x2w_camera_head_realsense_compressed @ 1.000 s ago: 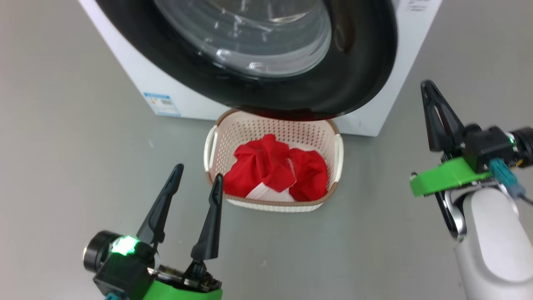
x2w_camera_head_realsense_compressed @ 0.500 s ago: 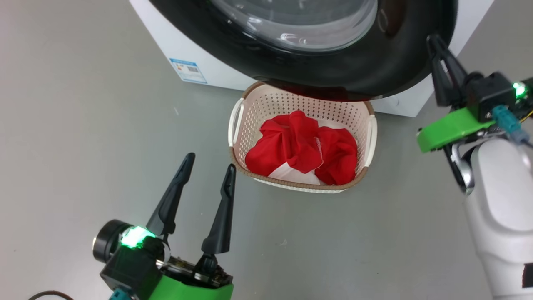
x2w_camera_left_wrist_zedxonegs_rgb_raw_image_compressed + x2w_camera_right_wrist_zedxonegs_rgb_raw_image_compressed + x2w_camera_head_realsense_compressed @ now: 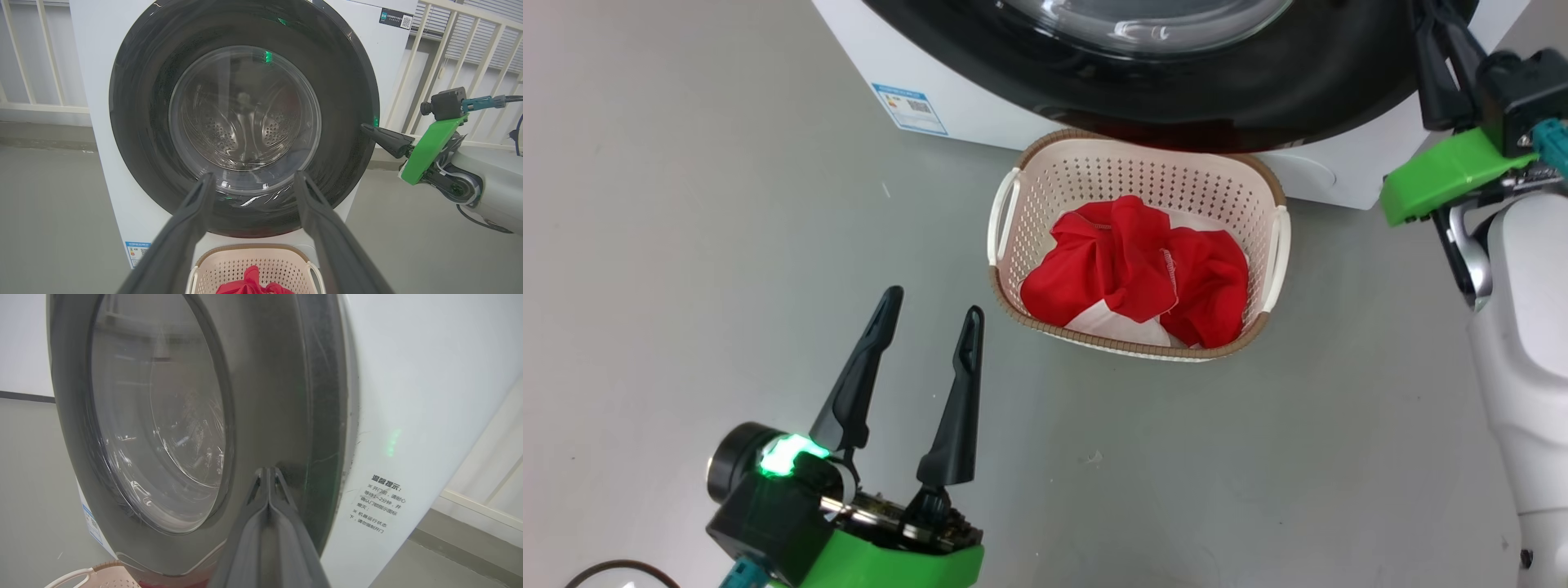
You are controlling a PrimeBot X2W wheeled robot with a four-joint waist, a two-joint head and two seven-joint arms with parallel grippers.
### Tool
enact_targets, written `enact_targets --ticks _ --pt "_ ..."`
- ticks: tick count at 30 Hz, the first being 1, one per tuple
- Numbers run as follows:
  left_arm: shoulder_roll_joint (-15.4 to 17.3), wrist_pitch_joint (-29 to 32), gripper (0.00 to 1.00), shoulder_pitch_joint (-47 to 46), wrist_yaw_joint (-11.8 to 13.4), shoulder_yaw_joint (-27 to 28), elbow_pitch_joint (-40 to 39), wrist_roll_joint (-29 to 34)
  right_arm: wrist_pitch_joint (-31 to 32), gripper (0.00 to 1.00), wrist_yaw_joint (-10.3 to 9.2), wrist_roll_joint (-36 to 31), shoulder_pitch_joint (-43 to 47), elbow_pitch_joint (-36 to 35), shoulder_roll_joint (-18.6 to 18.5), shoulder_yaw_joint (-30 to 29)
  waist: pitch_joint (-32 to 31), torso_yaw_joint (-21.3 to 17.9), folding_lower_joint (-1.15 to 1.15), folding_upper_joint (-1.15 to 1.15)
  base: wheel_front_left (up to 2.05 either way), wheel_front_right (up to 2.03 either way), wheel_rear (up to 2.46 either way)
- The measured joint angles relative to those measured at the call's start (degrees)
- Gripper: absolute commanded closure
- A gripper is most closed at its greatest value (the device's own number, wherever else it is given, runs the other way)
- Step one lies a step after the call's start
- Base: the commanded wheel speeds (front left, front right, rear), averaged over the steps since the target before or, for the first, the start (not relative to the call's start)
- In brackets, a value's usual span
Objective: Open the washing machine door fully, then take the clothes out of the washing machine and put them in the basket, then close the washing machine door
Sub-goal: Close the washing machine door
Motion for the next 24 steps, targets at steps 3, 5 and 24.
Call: enact_targets --ticks 3,5,24 --pt "0.00 0.00 0.00 -0.13 0.08 -0.11 -0.07 -0.26 0.00 1.00 0.00 -0.37 -1.06 0.86 -0.13 -0.18 0.31 0.17 0.00 0.00 0.00 0.00 0.00" --pt "-0.02 0.00 0.00 -0.40 0.15 -0.34 -0.09 -0.64 0.00 1.00 0.00 -0.59 -2.20 1.70 -0.41 -0.58 0.63 0.41 0.00 0.00 0.00 0.00 0.00" --pt "-0.15 0.00 0.00 -2.33 0.88 -1.92 -0.19 -0.97 -0.73 1.00 0.78 -9.11 -11.63 13.14 -2.08 -3.87 2.45 1.97 0.00 0.00 0.00 0.00 0.00"
